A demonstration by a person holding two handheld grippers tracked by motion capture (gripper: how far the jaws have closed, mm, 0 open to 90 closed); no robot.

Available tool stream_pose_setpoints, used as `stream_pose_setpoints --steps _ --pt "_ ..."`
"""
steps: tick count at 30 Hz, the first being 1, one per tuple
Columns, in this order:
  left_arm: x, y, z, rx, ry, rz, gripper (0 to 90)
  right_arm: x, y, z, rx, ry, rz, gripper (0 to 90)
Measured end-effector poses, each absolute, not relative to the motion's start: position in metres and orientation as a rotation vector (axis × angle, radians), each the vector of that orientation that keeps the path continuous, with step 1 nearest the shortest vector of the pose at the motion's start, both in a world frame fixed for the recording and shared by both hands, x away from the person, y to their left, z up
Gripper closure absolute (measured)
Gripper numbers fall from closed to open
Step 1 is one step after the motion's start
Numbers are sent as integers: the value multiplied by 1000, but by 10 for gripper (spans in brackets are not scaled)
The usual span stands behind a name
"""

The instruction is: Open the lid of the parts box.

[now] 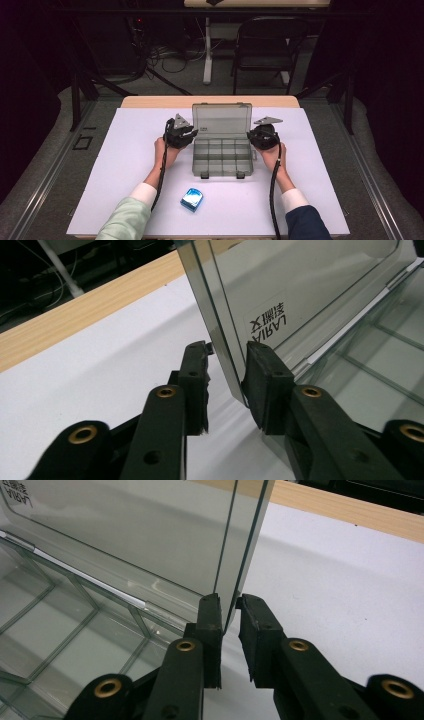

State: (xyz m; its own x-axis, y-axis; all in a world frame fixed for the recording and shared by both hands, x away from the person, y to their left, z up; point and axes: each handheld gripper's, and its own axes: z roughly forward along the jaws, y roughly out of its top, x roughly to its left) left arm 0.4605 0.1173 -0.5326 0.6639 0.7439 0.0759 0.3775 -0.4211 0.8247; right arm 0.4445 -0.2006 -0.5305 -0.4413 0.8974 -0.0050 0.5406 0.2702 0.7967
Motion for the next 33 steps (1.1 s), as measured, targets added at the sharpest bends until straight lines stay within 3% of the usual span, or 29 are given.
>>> stream_pose_setpoints --steps 5,9,14,21,33 --pt "461 121 -531 2044 894 549 594 443 -203 -530 1295 2085 1039 718" --pt "460 123 -530 2055 916 529 395 439 -206 -527 1289 2094 1046 562" --pt "449 129 -522 2059 920 500 244 429 -210 -524 1284 2113 1068 375" --pt "428 134 -514 2103 883 512 160 410 -214 -523 1236 2155 1110 198" --pt "389 157 -524 2139 905 507 56 379 -220 -517 1165 2196 1154 69"
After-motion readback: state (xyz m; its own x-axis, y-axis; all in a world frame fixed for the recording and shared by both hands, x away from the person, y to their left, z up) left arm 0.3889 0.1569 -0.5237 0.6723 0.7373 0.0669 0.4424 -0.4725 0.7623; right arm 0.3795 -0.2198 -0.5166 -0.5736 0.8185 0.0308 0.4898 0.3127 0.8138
